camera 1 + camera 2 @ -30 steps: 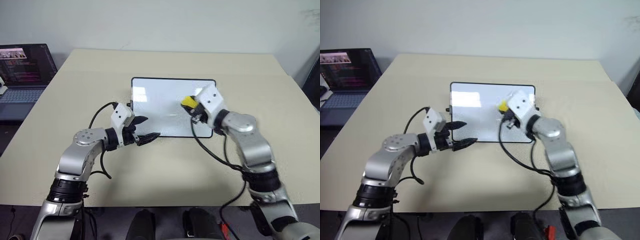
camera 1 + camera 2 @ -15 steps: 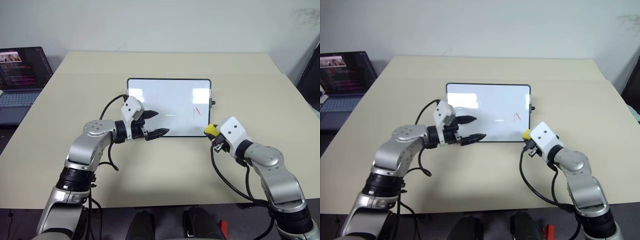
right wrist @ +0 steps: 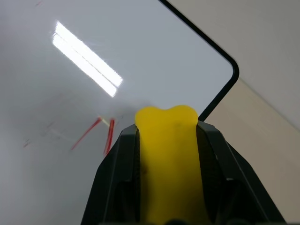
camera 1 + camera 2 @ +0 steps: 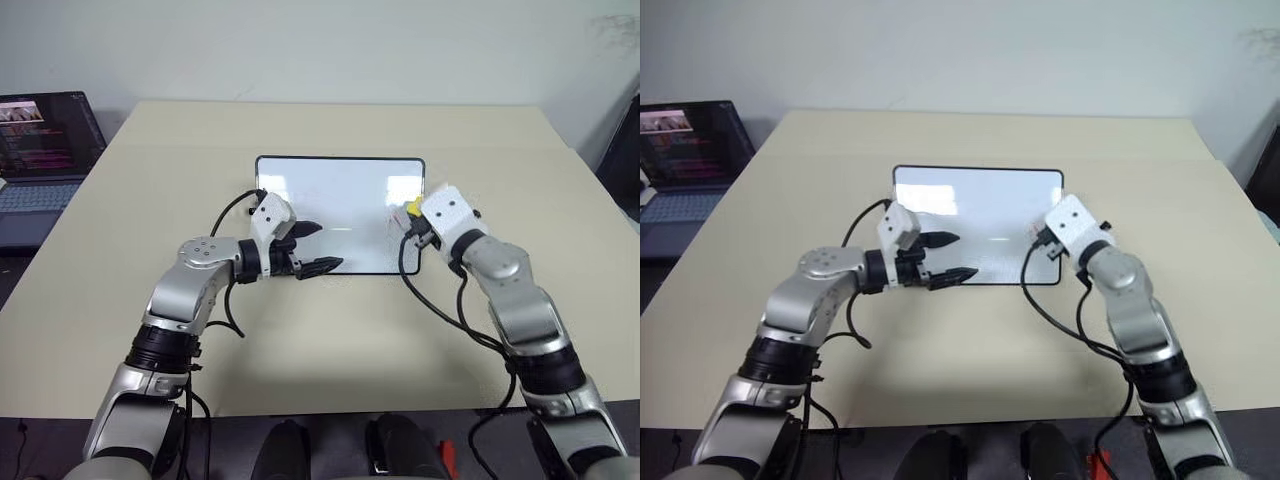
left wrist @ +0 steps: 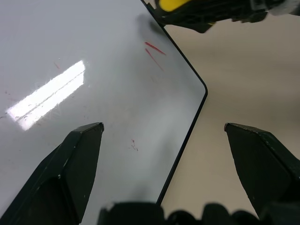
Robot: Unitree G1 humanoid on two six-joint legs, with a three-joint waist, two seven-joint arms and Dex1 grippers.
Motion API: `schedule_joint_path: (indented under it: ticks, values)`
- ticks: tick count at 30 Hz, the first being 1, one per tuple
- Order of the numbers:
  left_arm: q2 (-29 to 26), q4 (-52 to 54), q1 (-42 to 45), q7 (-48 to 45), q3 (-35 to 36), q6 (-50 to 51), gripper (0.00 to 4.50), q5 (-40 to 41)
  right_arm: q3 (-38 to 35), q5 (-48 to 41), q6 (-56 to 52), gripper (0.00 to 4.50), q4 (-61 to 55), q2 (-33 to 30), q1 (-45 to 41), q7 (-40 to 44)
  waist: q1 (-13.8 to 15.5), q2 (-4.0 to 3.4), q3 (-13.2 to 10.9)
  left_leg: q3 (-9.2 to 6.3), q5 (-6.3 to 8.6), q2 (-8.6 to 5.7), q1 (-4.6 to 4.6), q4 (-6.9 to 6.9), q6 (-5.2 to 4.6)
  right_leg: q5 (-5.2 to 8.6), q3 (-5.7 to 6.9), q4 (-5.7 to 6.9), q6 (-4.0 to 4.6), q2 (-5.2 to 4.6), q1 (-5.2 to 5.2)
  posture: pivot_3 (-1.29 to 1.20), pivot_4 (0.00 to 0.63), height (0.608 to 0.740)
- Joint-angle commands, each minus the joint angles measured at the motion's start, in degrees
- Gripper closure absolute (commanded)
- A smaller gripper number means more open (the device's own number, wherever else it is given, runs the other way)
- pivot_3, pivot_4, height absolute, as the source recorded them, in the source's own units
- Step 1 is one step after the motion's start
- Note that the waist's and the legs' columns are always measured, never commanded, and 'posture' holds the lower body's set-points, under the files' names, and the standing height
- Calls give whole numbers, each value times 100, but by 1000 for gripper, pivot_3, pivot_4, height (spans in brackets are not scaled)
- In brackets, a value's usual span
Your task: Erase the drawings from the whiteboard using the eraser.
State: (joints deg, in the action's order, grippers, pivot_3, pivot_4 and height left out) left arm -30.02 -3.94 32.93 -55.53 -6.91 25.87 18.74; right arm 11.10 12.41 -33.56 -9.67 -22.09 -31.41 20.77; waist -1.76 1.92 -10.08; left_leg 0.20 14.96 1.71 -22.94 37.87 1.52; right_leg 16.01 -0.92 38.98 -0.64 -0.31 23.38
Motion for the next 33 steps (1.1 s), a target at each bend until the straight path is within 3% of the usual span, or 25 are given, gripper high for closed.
schedule_joint_path:
  ticks: [1, 10, 19, 28, 33]
  values:
    - [-29, 99, 67, -20, 69, -88, 0, -21, 266, 171, 154, 3249, 132, 37, -89, 9, 6, 0, 0, 0, 0, 0, -1, 0, 0, 0, 0, 0, 0, 0, 0, 0, 150, 740]
    - [-100, 102, -37, 5, 143, -66, 0, -27, 811, 391, -237, 3249, 111, -239, 209, 573, 1, 1, 1, 2, 0, -3, 10, 7, -1, -1, -1, 6, 1, -5, -10, 0, 150, 740]
    - [-275, -130, -155, -92, 120, -140, 0, -122, 419, 555, 203, 3249, 647, 25, -400, -197, 1, 1, 1, 2, -5, -2, 15, 11, -3, -10, -2, 10, 5, 0, -12, 0, 150, 740]
    - [-259, -44, -192, -77, 105, -121, 0, -113, 1000, 503, -184, 3251, 459, -212, 10, 809, -8, 4, 6, 0, -4, 1, 14, 10, -3, -10, -1, 9, 6, -3, -12, 0, 150, 740]
    - [-251, 1, -208, -85, 87, -101, 0, -103, 688, 744, -17, 3251, 631, -177, -181, 241, -3, 4, 6, 0, -7, 0, 20, 12, -7, -13, -1, 11, 7, -1, -16, 0, 150, 740]
